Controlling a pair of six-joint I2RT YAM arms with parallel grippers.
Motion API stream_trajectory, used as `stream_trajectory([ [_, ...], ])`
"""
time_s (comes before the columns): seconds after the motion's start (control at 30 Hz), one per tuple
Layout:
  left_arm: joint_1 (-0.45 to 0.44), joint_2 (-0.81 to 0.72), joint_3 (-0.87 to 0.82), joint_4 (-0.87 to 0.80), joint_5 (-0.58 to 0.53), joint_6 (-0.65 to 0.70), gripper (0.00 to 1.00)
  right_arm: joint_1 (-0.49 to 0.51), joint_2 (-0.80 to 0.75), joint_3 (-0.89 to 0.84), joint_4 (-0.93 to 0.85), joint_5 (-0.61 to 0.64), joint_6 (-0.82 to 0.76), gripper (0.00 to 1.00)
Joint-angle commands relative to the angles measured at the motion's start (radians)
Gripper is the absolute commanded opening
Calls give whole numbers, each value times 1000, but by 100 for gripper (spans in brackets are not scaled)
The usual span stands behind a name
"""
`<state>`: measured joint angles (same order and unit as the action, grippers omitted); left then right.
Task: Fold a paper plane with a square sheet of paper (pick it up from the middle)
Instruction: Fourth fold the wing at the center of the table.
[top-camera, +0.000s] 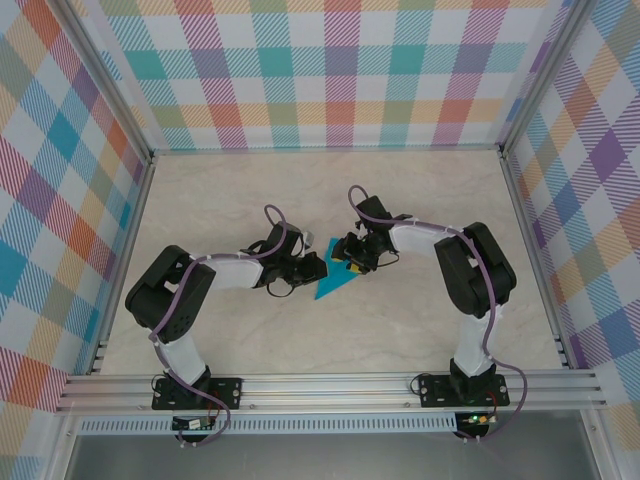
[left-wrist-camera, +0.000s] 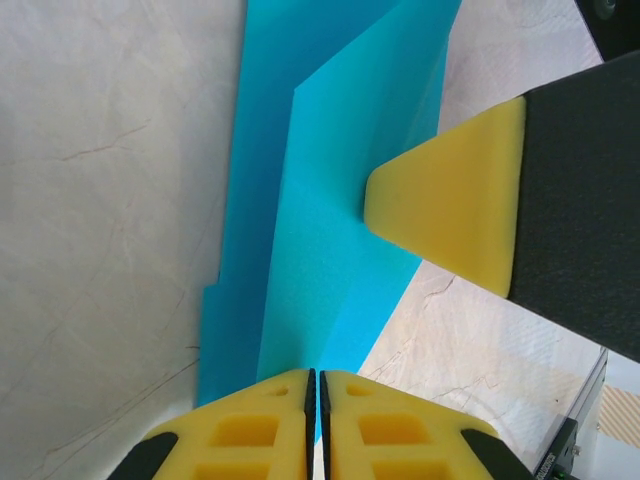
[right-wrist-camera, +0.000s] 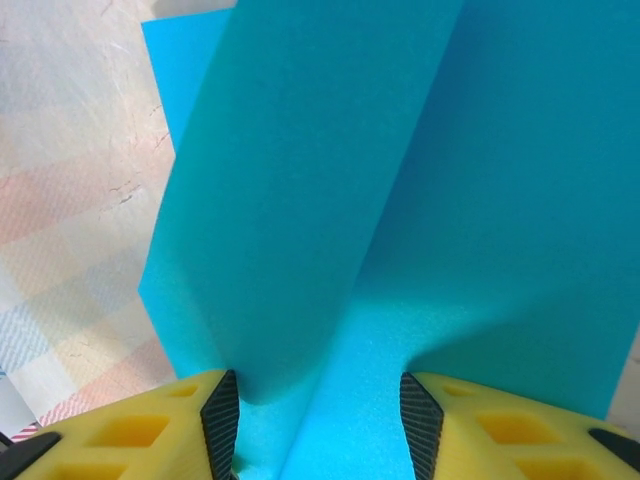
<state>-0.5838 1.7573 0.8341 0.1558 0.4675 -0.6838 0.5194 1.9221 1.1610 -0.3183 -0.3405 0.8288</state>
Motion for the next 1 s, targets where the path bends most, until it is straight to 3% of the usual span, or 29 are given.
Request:
stream_trajectory([
  [0.0,13,13,28,-13,8,21,12,6,54,-7,-104,83,-8,48],
  [0.5,13,25,41,-24,-5,22,12,8,99,31,-181,122,-10,45],
  [0.97,13,-55,-3,51,-30,-49,12,16,149,87,-269,167,5,48],
])
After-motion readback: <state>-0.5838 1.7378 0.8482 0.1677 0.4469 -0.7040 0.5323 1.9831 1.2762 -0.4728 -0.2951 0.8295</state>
